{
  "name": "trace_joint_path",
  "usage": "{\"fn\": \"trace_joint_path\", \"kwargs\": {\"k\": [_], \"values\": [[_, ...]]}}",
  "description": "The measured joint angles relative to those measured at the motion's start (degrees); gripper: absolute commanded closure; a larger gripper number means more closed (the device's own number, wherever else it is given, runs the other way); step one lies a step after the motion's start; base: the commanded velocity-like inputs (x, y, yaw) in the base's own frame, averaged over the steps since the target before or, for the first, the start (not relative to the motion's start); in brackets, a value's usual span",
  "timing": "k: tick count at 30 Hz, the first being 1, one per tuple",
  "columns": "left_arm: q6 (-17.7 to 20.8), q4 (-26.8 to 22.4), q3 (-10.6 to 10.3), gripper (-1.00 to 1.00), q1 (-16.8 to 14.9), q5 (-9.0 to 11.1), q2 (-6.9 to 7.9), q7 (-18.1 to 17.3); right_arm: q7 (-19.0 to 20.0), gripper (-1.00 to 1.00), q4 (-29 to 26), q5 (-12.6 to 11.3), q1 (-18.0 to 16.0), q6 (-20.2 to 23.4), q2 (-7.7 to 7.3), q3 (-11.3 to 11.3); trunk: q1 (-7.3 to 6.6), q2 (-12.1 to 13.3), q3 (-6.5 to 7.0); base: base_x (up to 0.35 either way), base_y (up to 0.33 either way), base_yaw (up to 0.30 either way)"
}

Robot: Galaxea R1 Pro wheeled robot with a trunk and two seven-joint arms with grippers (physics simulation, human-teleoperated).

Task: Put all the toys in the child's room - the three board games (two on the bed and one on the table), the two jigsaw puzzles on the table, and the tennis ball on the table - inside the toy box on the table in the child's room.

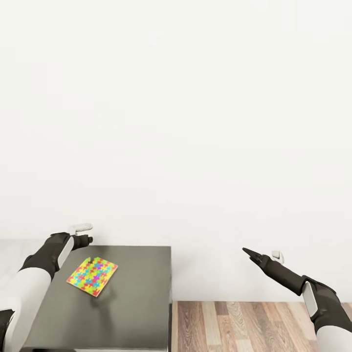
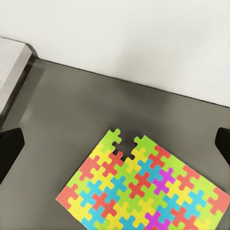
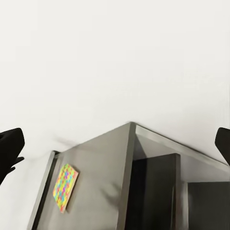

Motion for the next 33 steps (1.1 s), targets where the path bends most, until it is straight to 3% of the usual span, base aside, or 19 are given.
{"fn": "trace_joint_path", "kwargs": {"k": [9,27,29,33], "values": [[0.0,0.0,-4.2,-1.0,0.0,0.1,-0.03,0.0,0.0,-1.0,0.0,0.0,0.0,0.0,0.0,0.0,0.0,0.0,-0.85,0.006,0.008,0.0],[0.2,0.0,-4.7,-1.0,0.0,0.2,0.15,-0.4,0.1,-1.0,0.0,0.0,0.0,0.0,0.0,0.0,0.0,0.0,-2.54,0.0,0.0,0.0],[0.3,0.0,-4.6,-1.0,0.0,0.4,0.39,-1.5,0.1,-1.0,0.0,0.0,0.0,0.0,0.0,0.0,0.0,0.0,-2.73,0.0,0.0,0.0],[0.4,0.0,-4.4,-1.0,0.0,0.4,1.86,-10.0,0.1,-1.0,0.0,0.0,0.0,0.0,0.0,0.0,0.0,0.0,-3.1,0.0,0.0,0.0]]}}
